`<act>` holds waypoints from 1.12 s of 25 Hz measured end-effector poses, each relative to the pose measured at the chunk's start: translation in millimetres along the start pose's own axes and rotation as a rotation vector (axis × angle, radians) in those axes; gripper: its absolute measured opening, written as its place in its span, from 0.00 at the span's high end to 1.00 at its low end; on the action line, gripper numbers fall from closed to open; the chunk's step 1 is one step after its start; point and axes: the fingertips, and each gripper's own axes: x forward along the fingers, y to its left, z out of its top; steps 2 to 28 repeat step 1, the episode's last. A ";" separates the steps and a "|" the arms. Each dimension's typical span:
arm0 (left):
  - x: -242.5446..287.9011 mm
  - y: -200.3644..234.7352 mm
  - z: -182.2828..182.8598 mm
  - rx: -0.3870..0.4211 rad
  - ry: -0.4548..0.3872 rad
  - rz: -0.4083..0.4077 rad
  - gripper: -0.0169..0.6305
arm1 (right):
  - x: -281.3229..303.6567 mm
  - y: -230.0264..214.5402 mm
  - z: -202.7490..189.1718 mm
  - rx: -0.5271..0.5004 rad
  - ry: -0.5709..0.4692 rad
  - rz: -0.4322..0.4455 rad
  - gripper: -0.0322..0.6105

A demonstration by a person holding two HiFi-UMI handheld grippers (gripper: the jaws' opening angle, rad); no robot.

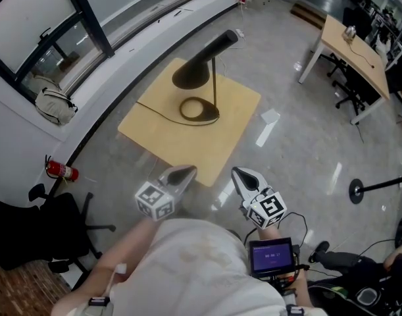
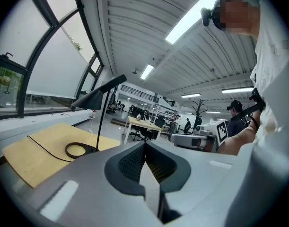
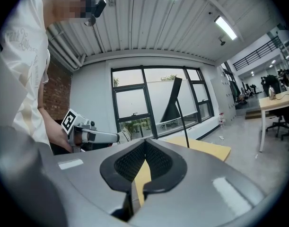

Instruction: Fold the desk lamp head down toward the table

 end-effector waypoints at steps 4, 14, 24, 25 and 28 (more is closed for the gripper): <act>-4.2 1.5 -2.3 -0.001 0.001 0.002 0.97 | 1.6 5.4 -2.1 -0.001 0.001 0.003 0.93; -4.2 1.5 -2.3 -0.001 0.001 0.002 0.97 | 1.6 5.4 -2.1 -0.001 0.001 0.003 0.93; -4.2 1.5 -2.3 -0.001 0.001 0.002 0.97 | 1.6 5.4 -2.1 -0.001 0.001 0.003 0.93; -4.2 1.5 -2.3 -0.001 0.001 0.002 0.97 | 1.6 5.4 -2.1 -0.001 0.001 0.003 0.93; -4.2 1.5 -2.3 -0.001 0.001 0.002 0.97 | 1.6 5.4 -2.1 -0.001 0.001 0.003 0.93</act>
